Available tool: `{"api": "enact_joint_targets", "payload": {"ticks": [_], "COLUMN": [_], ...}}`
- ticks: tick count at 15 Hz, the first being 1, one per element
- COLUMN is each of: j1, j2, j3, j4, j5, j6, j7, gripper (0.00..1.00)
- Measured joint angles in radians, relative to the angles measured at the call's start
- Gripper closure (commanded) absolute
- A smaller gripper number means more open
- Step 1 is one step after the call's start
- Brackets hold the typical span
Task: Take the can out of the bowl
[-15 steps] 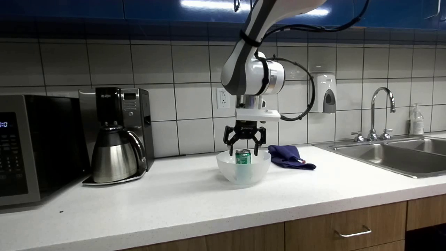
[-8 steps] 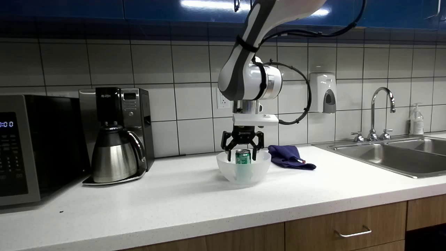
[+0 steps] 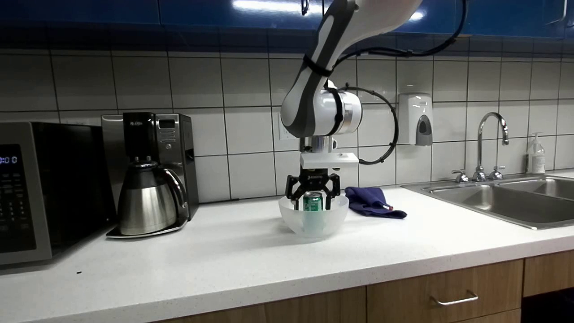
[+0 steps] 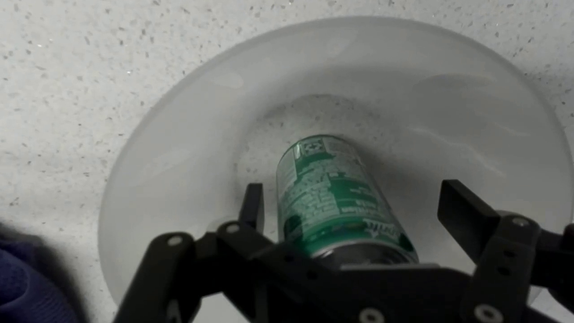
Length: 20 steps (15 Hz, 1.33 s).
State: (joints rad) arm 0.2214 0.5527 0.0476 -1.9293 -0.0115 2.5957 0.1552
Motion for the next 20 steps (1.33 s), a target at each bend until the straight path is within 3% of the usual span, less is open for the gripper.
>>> {"api": "enact_joint_targets", "payload": {"ticks": [20], "j1": [0.015], "j2": [0.051], "j3": [-0.03], "j4": [0.062], "j5": [-0.021], "j6": [0.0], "j7": [0.001], "gripper": [0.0]}}
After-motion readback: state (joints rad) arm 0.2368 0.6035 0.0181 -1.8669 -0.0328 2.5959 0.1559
